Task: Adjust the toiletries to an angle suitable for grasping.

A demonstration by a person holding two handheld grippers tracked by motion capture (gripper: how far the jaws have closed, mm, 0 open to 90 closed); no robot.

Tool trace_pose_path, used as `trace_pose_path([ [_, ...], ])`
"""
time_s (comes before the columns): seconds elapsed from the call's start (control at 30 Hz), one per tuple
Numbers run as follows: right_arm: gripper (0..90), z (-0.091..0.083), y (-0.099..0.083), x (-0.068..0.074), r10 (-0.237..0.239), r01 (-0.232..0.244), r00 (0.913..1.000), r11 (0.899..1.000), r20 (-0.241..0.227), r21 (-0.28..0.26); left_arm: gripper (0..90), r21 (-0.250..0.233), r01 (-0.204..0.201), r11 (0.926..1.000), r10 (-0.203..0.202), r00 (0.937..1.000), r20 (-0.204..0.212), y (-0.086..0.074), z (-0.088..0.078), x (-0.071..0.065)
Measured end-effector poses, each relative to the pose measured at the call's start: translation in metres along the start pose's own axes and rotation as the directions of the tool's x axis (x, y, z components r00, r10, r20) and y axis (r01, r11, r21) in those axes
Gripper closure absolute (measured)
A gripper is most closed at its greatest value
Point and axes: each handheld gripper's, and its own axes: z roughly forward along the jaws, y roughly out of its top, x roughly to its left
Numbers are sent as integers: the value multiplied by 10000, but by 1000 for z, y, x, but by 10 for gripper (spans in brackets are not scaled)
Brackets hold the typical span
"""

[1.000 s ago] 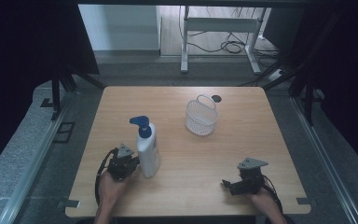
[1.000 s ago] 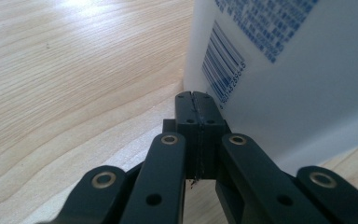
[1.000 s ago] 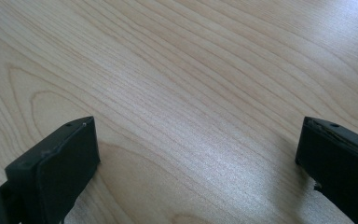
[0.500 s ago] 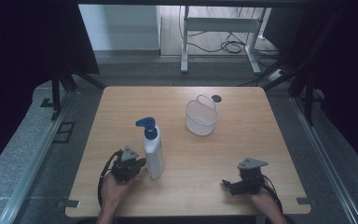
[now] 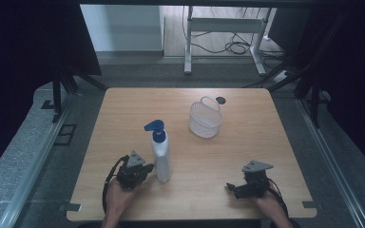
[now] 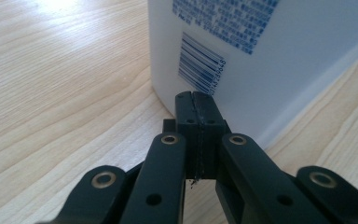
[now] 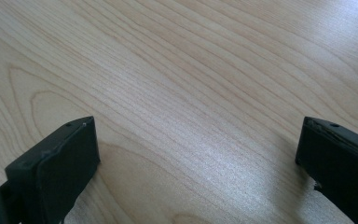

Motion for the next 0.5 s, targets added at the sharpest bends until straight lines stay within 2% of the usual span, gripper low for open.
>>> trace_pose_path([
  [0.5, 0, 0, 0, 0, 4, -4, 10000, 10000, -4, 3, 892, 51, -418, 9991, 416, 9983, 405, 4, 4, -18],
])
